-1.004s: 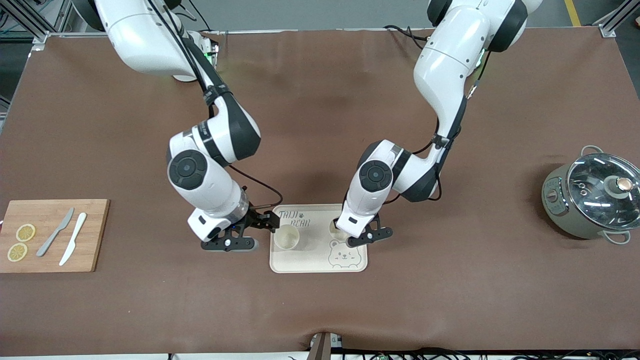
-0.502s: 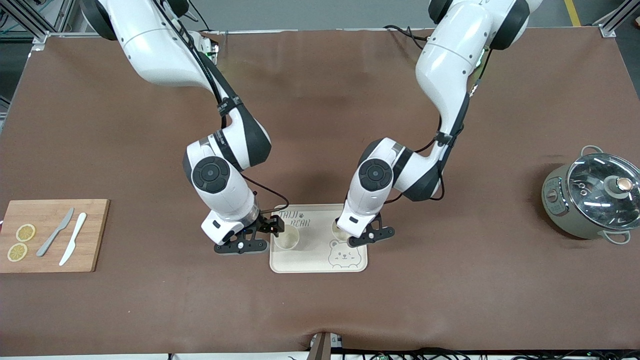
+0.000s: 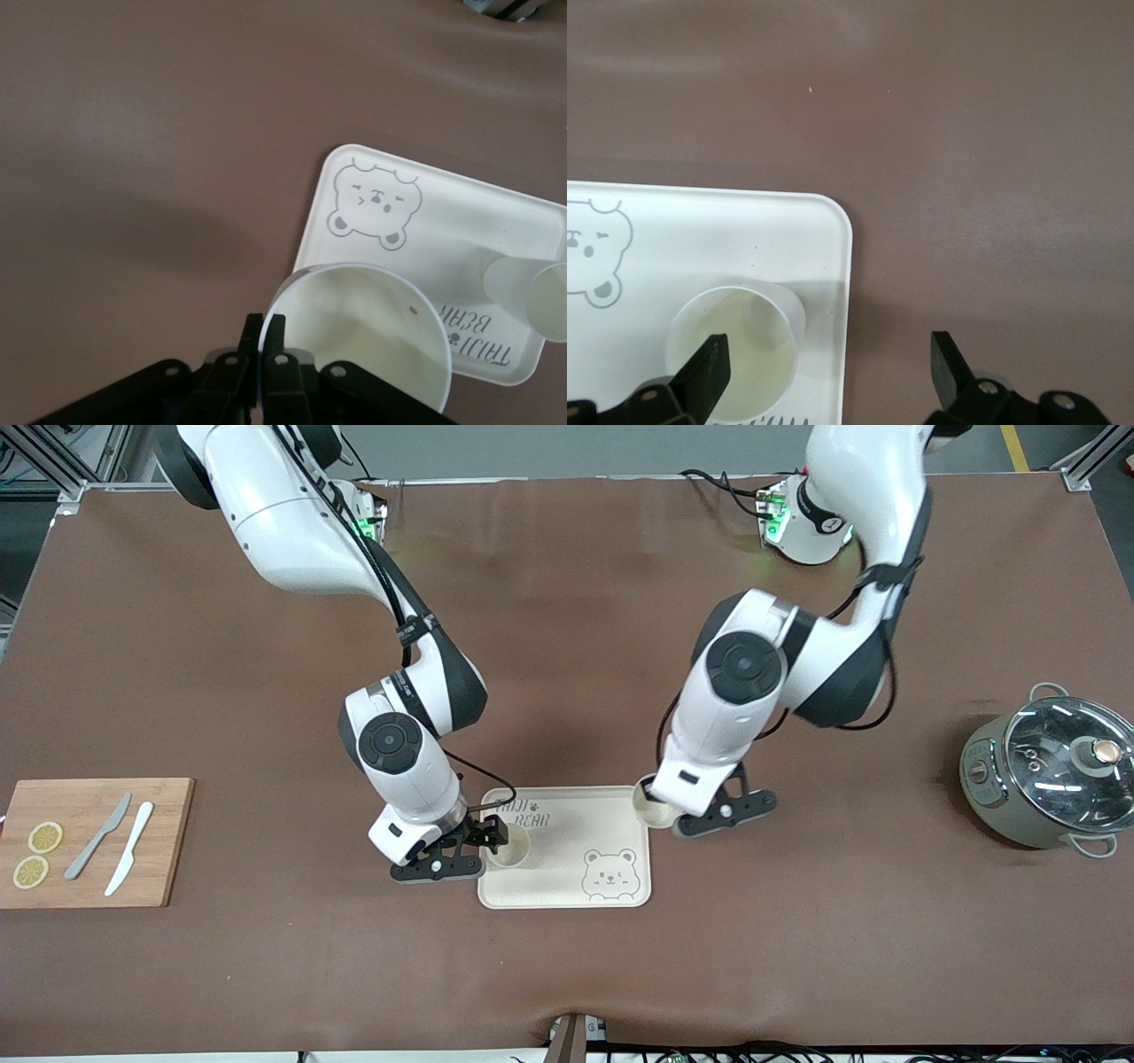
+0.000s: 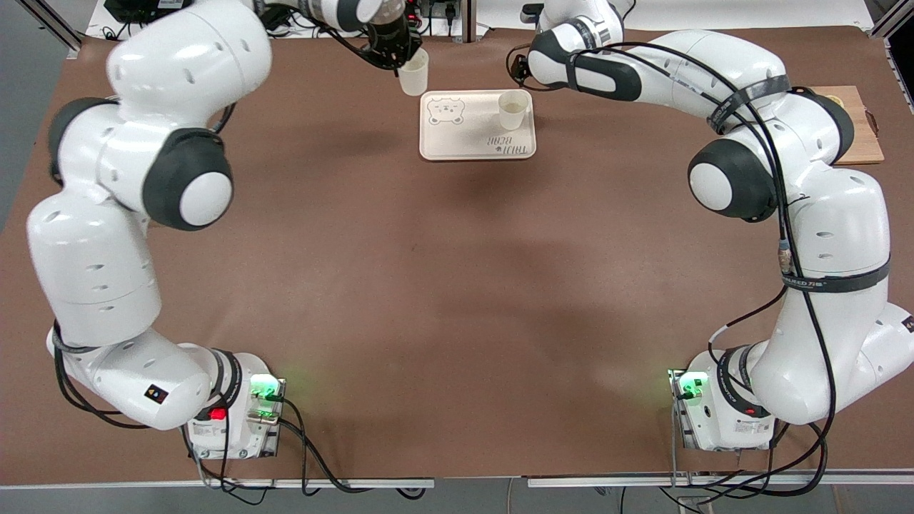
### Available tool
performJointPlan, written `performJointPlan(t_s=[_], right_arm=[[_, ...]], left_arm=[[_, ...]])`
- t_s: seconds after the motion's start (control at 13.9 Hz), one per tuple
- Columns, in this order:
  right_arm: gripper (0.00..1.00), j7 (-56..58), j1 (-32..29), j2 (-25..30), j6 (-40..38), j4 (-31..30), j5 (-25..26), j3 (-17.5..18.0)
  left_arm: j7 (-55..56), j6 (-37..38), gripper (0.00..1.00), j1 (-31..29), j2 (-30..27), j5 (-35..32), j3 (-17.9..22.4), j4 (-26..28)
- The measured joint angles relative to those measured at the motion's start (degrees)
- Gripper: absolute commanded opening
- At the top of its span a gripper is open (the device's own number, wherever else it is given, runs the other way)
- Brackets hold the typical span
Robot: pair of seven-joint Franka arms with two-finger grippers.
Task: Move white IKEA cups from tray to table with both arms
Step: 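Lift the cup with the left gripper toward the pot while the right gripper grasps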
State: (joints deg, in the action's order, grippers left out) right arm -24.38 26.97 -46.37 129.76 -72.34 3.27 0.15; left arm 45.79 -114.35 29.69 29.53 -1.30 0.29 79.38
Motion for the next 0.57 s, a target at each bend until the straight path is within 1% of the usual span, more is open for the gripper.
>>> performJointPlan(t_s=[0.29,0.57], right_arm=[[1.0,0.0,0.0,-1.0,0.3,0.0,0.6,0.0],[1.0,0.0,0.5,-1.7,0.3,0.0,1.6,0.0]], left_arm=[[-6.4,-1.2,0.0,-3.2,-10.3,0.0,0.0,13.2],[-15.1,-7.1,0.0,-7.9,-22.0,0.0,0.0,28.9]])
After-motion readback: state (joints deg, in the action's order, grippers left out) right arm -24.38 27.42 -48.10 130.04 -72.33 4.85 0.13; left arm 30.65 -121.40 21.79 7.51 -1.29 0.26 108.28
